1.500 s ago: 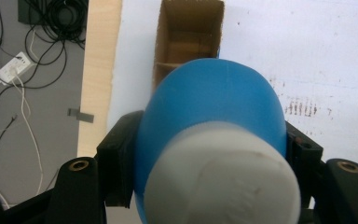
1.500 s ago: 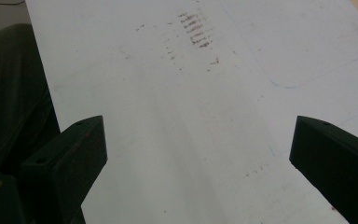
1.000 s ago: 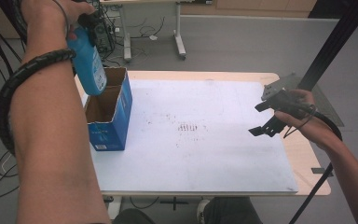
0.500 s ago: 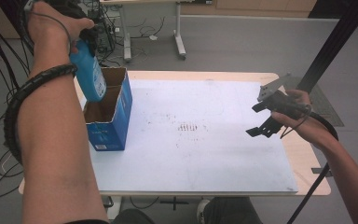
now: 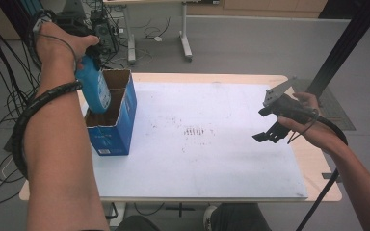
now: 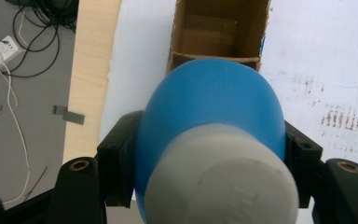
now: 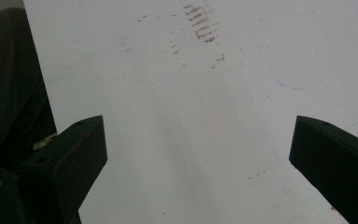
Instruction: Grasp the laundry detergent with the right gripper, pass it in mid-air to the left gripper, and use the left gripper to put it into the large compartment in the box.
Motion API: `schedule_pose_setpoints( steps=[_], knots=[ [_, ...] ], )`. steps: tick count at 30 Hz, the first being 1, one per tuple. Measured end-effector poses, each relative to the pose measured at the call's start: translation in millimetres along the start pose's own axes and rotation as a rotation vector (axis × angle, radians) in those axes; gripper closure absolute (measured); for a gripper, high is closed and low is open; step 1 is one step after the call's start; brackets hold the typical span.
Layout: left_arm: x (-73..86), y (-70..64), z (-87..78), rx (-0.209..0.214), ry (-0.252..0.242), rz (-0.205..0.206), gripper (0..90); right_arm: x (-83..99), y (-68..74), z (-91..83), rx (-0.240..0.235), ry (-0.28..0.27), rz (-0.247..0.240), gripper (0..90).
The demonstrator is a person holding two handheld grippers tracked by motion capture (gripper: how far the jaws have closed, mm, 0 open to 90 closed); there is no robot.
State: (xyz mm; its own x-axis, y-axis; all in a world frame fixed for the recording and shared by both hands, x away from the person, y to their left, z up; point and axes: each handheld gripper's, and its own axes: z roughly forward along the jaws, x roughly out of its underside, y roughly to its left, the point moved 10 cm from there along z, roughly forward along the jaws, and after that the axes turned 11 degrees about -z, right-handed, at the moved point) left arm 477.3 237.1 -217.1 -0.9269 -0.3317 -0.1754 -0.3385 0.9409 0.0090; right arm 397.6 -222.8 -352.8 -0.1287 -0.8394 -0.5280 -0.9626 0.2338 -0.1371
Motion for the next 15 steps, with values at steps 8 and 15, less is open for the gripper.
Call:
schedule_pose_setpoints(
  steps=[8, 15],
  knots=[
    [5.4, -0.2, 20.5, 0.003, 0.013, 0.016, 36.1, -0.5, 0.7, 0.4, 0.001, 0.001, -0.004, 3.9],
    [10.5, -1.6, 39.7, 0.003, 0.024, 0.027, 36.1, -1.2, 1.6, 2.0, 0.0, 0.003, -0.007, 3.9]
  ],
)
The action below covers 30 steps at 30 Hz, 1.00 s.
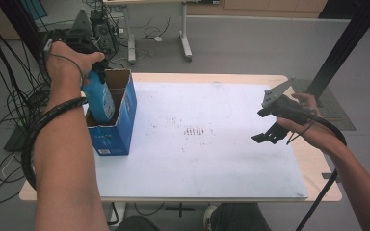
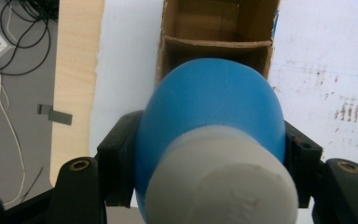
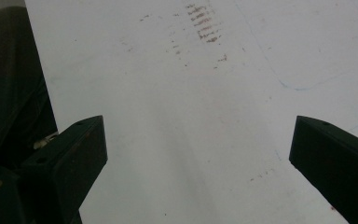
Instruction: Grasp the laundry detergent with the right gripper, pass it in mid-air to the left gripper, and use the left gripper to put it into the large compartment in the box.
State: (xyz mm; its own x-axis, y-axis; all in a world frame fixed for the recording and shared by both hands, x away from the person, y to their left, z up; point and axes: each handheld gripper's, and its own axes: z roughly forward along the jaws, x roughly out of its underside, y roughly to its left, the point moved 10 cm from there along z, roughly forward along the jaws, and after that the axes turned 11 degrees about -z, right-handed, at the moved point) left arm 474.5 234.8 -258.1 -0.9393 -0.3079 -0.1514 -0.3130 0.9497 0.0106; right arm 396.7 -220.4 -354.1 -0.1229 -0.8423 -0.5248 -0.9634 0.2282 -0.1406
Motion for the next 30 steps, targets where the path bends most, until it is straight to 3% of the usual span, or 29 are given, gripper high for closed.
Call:
schedule_pose_setpoints(
  steps=[18, 22, 30],
  knots=[
    [13.6, -9.3, 59.9, -0.001, 0.038, 0.057, 36.2, 5.4, 1.2, 5.9, -0.004, 0.032, -0.003, 4.0],
    [15.0, -9.7, 69.4, 0.015, 0.037, 0.052, 36.3, 6.5, 1.1, 6.8, -0.005, 0.032, -0.001, 4.0],
    [17.6, -7.6, 85.5, -0.003, 0.04, 0.058, 36.2, 10.0, 1.5, 9.9, -0.011, 0.036, 0.007, 4.0]
  ],
)
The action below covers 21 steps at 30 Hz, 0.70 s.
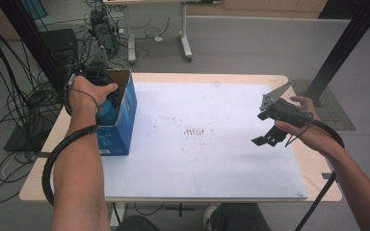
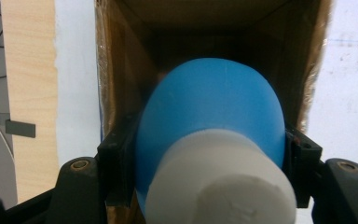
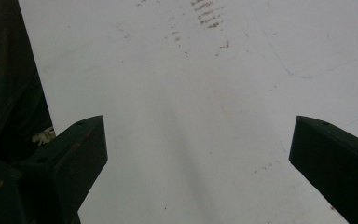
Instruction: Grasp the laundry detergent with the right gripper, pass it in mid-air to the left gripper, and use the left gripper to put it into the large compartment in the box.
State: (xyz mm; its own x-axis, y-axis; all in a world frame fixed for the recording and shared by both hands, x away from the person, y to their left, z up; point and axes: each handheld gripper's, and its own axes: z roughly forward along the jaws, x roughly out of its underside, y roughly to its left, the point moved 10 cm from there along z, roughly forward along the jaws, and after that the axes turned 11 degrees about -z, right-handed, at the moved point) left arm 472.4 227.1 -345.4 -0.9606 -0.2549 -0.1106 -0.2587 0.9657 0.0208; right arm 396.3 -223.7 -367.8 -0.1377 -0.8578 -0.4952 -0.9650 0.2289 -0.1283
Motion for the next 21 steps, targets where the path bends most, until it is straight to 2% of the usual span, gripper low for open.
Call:
schedule_pose_setpoints(
  steps=[7, 21],
  knots=[
    [1.2, 1.2, 8.8, -0.009, 0.007, 0.021, 36.3, 2.0, -1.0, 1.1, -0.001, 0.006, 0.003, 4.1],
    [2.1, 1.1, 19.8, -0.01, 0.011, 0.028, 36.3, 6.1, -3.1, 0.7, 0.005, 0.017, 0.013, 4.1]
  ],
)
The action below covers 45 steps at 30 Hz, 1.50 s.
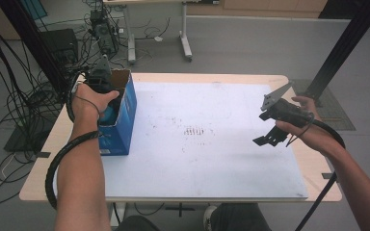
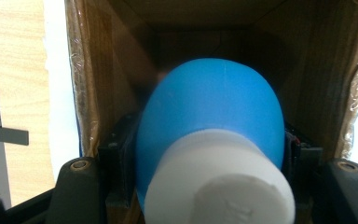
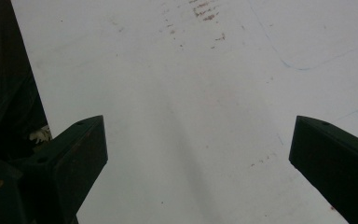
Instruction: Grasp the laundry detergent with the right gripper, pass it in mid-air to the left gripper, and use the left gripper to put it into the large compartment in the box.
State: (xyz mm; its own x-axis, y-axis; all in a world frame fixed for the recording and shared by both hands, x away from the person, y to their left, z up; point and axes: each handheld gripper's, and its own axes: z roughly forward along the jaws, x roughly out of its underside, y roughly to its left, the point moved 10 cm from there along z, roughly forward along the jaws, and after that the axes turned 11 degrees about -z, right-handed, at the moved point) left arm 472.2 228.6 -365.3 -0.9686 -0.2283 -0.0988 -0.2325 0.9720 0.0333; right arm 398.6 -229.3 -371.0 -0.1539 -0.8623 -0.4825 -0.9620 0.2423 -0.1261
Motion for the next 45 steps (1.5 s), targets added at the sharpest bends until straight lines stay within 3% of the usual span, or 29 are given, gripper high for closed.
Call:
schedule_pose_setpoints(
  steps=[45],
  knots=[
    [-6.2, -1.5, 3.7, -0.002, -0.009, -0.006, 35.7, -2.5, -7.3, -9.1, 0.024, 0.004, -0.001, 4.2]
  ],
)
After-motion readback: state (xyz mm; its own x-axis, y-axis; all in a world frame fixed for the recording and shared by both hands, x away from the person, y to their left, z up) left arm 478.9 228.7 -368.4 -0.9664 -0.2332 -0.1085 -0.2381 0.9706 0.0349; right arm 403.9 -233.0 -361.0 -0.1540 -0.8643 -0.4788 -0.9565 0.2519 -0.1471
